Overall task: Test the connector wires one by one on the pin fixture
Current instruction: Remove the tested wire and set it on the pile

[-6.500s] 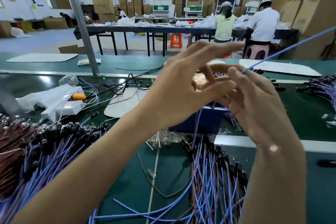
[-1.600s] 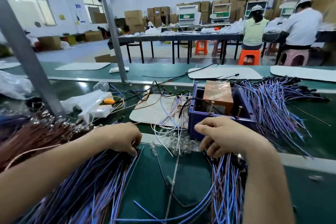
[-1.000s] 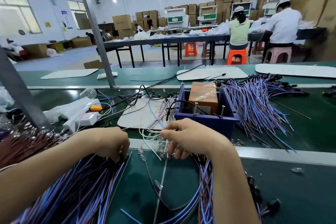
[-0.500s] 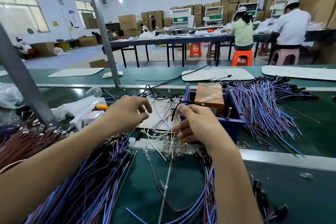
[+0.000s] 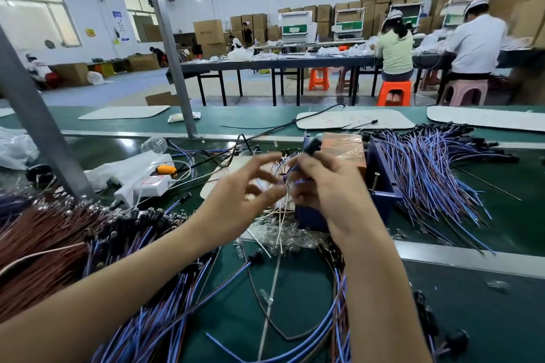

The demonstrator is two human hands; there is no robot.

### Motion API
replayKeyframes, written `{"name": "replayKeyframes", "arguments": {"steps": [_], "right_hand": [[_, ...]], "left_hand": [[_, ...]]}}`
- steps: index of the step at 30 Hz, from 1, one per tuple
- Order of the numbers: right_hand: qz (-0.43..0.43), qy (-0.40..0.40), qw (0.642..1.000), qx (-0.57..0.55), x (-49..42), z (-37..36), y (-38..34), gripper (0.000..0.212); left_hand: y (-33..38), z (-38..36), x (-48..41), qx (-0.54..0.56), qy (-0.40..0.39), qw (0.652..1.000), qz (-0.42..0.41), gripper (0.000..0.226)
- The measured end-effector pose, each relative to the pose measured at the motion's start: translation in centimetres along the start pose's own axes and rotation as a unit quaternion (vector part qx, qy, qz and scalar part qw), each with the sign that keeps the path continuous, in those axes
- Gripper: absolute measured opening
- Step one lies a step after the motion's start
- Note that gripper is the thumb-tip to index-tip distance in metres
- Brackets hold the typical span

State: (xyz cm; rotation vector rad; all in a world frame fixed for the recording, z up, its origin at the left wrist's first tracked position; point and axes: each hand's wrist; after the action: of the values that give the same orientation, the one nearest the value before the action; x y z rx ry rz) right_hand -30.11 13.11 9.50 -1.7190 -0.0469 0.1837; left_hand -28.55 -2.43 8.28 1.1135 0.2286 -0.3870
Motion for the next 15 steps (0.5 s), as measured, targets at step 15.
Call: {"name": "replayKeyframes", "arguments": {"steps": [15], "right_hand": [[-0.168,0.268,0.935,0.159,2.7,14.8,2.9,0.024]], "left_hand": [[0.1,4.1,-0.4,0.258,-0.141,0.948,0.124,0.028]]}}
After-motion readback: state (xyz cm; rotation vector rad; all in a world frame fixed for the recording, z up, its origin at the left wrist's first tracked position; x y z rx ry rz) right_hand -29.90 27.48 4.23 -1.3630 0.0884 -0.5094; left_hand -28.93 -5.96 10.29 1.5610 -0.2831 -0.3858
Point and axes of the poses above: each hand's wrist, its own x-axis away from the middle knuckle, its own z-axis out of the back of the hand, y = z × x, and after that the axes turned 8 degrees about x, right-handed
